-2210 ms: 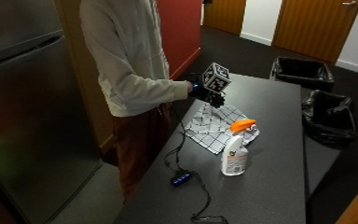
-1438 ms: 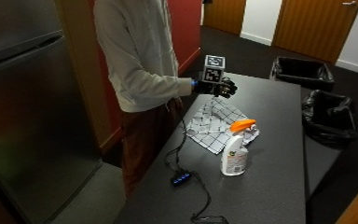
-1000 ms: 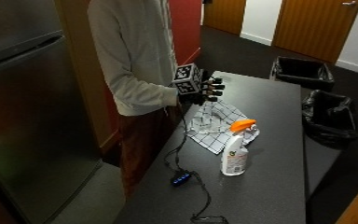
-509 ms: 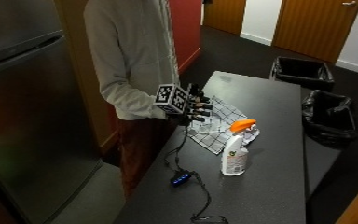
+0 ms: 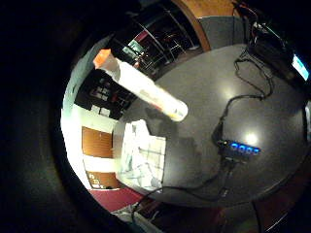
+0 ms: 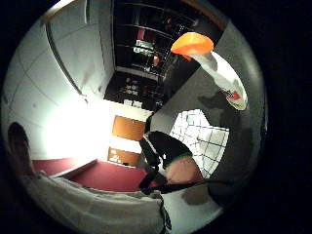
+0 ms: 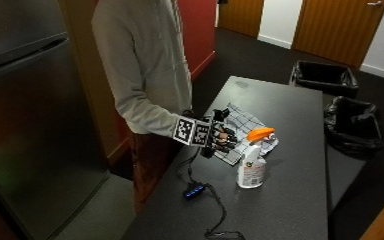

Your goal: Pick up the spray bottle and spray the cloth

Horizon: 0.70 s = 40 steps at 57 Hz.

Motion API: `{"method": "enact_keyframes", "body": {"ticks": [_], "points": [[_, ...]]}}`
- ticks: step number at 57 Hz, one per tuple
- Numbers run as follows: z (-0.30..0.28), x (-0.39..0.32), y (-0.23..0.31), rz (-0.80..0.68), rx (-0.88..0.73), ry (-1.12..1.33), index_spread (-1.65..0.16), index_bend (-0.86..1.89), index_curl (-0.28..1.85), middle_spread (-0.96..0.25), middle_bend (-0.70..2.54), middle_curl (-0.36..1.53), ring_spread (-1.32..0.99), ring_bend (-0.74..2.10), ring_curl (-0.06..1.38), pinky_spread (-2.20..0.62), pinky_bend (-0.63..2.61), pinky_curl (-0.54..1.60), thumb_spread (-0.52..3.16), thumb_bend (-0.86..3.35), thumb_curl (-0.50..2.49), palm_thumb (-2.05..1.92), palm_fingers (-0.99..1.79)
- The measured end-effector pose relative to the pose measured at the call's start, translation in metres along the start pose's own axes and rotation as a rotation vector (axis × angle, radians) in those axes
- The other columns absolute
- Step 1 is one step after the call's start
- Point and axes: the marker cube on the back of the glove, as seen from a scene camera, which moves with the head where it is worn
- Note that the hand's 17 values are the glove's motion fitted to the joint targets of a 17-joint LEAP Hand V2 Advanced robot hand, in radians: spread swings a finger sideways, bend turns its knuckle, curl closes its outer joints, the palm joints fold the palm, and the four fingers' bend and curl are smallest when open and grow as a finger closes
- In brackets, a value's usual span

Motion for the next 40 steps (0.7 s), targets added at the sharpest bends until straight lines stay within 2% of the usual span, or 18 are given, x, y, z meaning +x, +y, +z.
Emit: {"method": "enact_keyframes", "body": {"ticks": [18,40], "points": [[0.025,0.005,-0.031,0.034,0.012,-0.091,-0.35,0.12,0.19,-0.04,0.22,0.34,-0.04,0.41,0.3,0.16,0.5,0.35,0.94,-0.03,0.33,0.5,0.06],[0.072,0.025,-0.073,0.234,0.026,-0.253,-0.34,0.12,0.19,-0.07,0.24,0.35,-0.08,0.43,0.3,0.13,0.5,0.35,0.92,-0.03,0.34,0.55,0.1]]}}
